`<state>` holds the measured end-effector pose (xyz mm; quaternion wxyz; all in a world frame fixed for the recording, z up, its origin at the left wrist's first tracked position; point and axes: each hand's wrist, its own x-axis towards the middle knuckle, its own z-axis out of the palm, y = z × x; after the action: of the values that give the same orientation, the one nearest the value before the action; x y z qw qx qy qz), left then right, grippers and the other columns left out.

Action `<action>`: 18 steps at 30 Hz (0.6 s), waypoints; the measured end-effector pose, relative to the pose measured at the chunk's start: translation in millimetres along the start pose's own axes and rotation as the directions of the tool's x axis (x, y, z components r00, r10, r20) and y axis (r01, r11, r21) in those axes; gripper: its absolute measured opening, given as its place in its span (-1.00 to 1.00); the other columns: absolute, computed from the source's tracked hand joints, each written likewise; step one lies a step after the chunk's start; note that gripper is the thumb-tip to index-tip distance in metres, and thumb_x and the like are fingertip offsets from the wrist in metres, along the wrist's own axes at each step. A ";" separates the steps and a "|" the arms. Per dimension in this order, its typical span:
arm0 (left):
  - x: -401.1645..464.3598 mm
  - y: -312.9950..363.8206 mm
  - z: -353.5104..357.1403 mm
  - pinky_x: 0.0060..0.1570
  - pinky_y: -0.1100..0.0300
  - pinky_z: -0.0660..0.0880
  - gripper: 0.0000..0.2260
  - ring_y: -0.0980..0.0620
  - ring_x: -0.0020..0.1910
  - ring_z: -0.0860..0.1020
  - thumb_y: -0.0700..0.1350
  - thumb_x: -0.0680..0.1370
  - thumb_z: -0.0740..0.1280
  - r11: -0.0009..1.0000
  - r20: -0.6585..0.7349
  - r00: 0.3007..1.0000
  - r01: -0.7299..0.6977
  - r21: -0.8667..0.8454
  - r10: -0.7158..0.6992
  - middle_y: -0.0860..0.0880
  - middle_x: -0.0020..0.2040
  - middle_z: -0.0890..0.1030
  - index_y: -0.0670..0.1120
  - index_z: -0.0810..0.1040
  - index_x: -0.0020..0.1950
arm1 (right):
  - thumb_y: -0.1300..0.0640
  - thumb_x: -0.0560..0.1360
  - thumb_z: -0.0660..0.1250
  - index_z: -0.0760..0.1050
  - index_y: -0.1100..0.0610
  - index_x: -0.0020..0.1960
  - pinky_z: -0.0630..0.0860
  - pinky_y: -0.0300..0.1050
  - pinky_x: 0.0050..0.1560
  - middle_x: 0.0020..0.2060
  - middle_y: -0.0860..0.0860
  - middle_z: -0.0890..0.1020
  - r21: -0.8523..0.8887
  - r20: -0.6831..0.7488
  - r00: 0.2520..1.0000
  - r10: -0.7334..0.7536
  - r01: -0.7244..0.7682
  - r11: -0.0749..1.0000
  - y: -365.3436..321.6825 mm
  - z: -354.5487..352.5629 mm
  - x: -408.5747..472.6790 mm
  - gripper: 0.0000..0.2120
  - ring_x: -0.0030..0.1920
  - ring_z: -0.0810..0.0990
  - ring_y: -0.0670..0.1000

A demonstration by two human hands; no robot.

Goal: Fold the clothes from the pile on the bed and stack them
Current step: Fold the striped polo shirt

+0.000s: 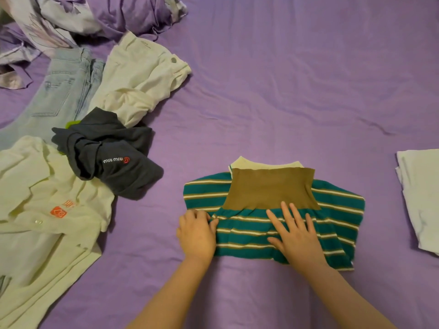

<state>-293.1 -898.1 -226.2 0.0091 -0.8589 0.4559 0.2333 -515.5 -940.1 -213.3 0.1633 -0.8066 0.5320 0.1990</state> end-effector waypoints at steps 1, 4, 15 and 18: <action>0.1 -1.5 -2.2 0.04 0.06 0.38 -0.76 -0.09 0.13 0.38 0.10 0.54 0.32 0.994 -0.041 0.998 0.052 -0.096 -0.057 -0.07 0.13 0.45 -0.06 0.50 0.01 | -0.19 0.40 0.36 0.52 0.07 0.31 0.52 0.36 0.06 0.27 0.22 0.53 0.014 -0.013 1.000 0.015 -0.015 1.000 1.1 2.0 -0.2 -0.44 0.24 0.53 0.28; -0.8 -3.3 -4.7 0.14 0.03 0.39 -0.55 -0.14 0.17 0.41 -0.02 0.45 0.47 0.870 0.003 0.977 0.189 -0.455 -0.211 -0.16 0.25 0.38 -0.14 0.41 0.23 | -0.30 0.51 0.00 0.48 0.12 0.35 0.49 0.32 0.09 0.28 0.23 0.52 0.089 0.045 0.996 0.073 -0.077 0.993 -5.9 -0.9 -8.1 -0.34 0.26 0.51 0.29; 2.3 8.6 0.6 0.08 0.09 0.48 -0.58 -0.05 0.09 0.56 -0.09 0.45 0.47 0.716 0.220 0.975 0.175 -0.675 -0.031 -0.01 0.07 0.58 -0.10 0.40 0.24 | -0.44 0.28 -0.59 -0.46 -0.16 0.41 -0.09 0.19 0.49 0.55 0.08 -0.17 0.137 0.040 0.992 0.121 -0.126 0.983 -28.5 22.4 -7.1 -0.25 0.54 -0.22 0.15; 10.7 -0.9 -7.2 0.10 0.10 0.48 -0.64 -0.04 0.06 0.57 -0.18 0.51 0.40 0.690 0.204 0.979 0.133 -0.712 0.022 -0.03 0.08 0.60 -0.11 0.42 0.27 | -0.44 0.45 -0.16 -0.50 -0.18 0.39 -0.09 0.23 0.47 0.54 0.07 -0.25 0.105 0.068 0.990 0.127 -0.134 0.986 -24.0 27.2 -5.3 -0.27 0.53 -0.27 0.14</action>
<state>-284.5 -907.6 -224.3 -0.2770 -0.7794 0.2980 0.4765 -499.2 -913.9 -233.1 0.2098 -0.7536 0.5884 0.2045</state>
